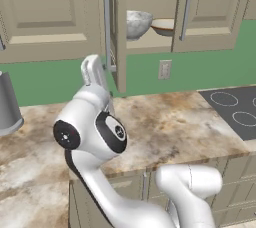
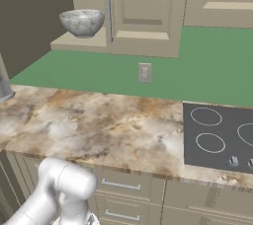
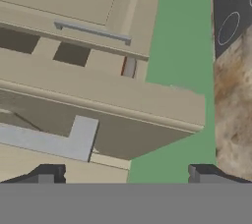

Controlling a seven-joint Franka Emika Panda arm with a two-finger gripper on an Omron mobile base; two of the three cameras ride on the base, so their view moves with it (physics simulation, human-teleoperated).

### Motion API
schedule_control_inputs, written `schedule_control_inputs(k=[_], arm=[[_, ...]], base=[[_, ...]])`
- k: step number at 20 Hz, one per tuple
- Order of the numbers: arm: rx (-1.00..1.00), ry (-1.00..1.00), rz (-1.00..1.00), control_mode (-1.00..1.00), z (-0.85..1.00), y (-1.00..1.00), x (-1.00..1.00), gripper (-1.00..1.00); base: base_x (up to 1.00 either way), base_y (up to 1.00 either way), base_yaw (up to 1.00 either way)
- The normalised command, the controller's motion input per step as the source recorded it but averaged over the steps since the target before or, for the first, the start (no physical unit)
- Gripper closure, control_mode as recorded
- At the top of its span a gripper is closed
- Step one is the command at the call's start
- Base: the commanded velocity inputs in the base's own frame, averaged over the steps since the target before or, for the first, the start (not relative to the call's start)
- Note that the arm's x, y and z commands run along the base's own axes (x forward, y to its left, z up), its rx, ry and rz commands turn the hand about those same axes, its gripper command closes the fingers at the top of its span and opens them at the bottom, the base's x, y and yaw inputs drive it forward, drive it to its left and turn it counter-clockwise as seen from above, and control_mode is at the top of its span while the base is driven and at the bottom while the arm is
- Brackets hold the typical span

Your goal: Open the cabinet. Pick the bowls from the counter and place them in the cabinet. Then close the cabinet.

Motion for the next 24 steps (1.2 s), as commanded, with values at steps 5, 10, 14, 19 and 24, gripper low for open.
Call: schedule_control_inputs(k=[5, 10, 14, 19, 24], arm=[[0.0, 0.0, -0.09, -1.0, 0.0, 0.11, 0.36, -1.0], [0.0, 0.0, -0.04, -1.0, -0.09, 0.02, 0.5, -1.0], [0.0, 0.0, -0.04, -1.0, -0.06, 0.0, 0.38, -1.0], [0.0, 0.0, -0.06, -1.0, 0.0, -0.01, 0.26, -1.0], [0.0, -0.05, -0.06, -1.0, 0.0, -0.18, 0.14, -1.0]], base=[[0.0, 0.0, 0.0], [0.0, 0.0, 0.0], [0.0, 0.0, 0.0], [0.0, 0.0, 0.0], [0.0, 0.0, 0.0]])
